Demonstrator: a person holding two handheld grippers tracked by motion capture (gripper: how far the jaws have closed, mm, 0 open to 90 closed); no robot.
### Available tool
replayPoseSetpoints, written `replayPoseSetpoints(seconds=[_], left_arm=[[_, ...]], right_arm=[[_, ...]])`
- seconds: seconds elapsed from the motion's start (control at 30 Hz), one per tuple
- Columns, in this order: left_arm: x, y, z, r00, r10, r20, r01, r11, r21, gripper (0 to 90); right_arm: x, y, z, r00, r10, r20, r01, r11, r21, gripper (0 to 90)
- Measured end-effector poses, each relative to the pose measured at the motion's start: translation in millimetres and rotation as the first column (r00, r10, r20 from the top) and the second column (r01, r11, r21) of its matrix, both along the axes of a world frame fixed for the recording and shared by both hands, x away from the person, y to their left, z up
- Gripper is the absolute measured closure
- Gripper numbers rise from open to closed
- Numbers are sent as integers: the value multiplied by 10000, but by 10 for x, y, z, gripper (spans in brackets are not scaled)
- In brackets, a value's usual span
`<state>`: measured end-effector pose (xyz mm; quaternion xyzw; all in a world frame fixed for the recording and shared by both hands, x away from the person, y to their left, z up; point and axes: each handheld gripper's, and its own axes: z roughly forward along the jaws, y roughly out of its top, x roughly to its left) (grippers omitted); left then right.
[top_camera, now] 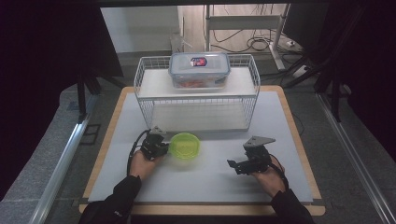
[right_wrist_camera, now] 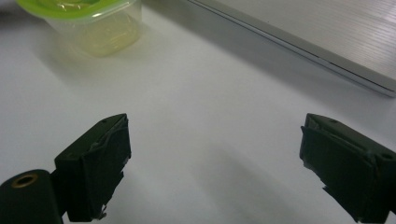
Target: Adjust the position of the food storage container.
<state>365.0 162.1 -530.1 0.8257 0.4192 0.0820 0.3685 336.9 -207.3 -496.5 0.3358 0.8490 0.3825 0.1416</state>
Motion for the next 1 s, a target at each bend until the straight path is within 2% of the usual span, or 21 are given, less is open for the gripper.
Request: replayPoseSetpoints(seconds=[0.2, 0.37, 0.4, 0.57, 0.7, 0.8, 1.0], left_arm=[[-68, -147, 10, 9993, -354, -101, 354, 9994, 7, 898], [-117, -225, -5, 9974, -708, -131, 712, 9969, 335, 897], [-130, -239, -12, 9977, -650, -171, 653, 9977, 168, 897], [-197, -306, -6, 9961, -849, -251, 850, 9964, 22, 897], [-237, -397, -14, 9928, -1172, -262, 1175, 9930, 129, 896], [-268, -410, -11, 9925, -1219, -131, 1223, 9918, 378, 880], [-375, -253, 82, 9957, -829, 413, 797, 9940, 746, 783]], right_arm=[[2, -4, 0, 10000, -28, -3, 28, 10000, 4, 87], [3, -5, -2, 10000, -32, -30, 32, 10000, -13, 87], [3, -6, -2, 10000, -33, -29, 33, 10000, -16, 87], [3, -7, -1, 10000, -33, -15, 33, 10000, 2, 87], [5, -10, -2, 10000, -24, -18, 24, 10000, -16, 87], [5, -13, -2, 10000, -23, -5, 23, 10000, -13, 87], [12, -32, -2, 9999, -49, -102, 50, 9999, 105, 86]])
